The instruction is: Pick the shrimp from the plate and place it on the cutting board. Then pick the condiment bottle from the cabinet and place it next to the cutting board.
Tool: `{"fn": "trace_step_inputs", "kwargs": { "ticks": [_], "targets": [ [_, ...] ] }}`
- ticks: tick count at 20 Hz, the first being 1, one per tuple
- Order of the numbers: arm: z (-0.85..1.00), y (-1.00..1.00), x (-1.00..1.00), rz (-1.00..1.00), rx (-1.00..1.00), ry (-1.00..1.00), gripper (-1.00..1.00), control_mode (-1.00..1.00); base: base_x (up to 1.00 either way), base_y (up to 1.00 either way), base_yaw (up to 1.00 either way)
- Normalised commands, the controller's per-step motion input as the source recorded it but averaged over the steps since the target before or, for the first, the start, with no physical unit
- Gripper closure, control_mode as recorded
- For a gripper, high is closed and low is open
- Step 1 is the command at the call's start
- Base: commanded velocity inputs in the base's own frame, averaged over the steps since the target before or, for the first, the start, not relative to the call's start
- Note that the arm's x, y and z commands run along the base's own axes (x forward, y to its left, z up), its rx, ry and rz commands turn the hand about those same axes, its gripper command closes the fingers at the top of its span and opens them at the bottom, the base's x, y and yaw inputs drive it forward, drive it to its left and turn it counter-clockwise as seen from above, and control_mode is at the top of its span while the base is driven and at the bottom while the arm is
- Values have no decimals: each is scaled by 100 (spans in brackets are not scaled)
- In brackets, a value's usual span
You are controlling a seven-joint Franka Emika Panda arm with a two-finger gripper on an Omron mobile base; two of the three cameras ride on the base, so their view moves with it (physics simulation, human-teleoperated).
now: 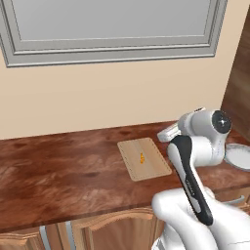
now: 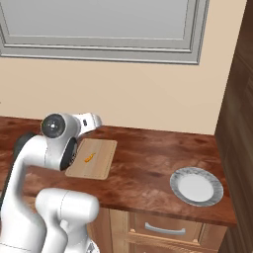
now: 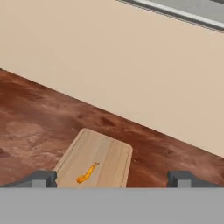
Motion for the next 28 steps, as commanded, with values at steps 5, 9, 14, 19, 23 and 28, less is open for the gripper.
{"fn": "trace_step_inputs", "kwargs": {
  "ticks": [5, 9, 14, 19, 23, 28],
  "targets": [
    [42, -5, -50, 0, 0, -19, -100, -100, 0, 0, 0],
    [43, -3, -49, 0, 0, -18, -100, -100, 0, 0, 0],
    [40, -1, -51, 0, 0, -19, -100, -100, 0, 0, 0],
    [27, 0, -60, 0, 0, -25, -100, -100, 0, 0, 0],
    [24, 0, -61, 0, 0, -24, -100, -100, 0, 0, 0],
    [20, 0, -58, 0, 0, -22, -100, -100, 0, 0, 0]
  ]
}}
